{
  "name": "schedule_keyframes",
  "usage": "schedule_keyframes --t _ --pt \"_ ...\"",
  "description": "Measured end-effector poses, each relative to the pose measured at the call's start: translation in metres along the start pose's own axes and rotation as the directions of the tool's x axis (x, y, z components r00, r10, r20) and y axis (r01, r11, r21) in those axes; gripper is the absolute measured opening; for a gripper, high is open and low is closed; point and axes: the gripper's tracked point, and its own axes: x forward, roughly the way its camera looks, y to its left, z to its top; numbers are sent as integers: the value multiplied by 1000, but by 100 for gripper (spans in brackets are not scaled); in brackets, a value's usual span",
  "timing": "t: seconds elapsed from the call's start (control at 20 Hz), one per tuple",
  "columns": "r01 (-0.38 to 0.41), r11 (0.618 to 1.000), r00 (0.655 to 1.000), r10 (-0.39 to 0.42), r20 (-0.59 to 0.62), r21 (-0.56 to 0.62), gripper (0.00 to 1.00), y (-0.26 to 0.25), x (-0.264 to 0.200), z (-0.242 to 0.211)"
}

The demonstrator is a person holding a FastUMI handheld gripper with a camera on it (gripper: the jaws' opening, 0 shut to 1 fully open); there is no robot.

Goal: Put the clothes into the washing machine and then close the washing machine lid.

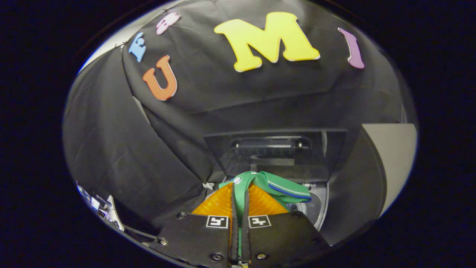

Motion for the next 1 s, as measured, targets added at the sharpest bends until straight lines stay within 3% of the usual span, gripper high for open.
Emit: schedule_keyframes --t 0.4,0.65,1.0 --pt "130 989 981 -118 -157 68 7 -41 64 -65" --pt "220 972 935 -187 -302 80 7 -66 88 -112" --pt "252 965 919 -217 -330 67 7 -69 93 -115"
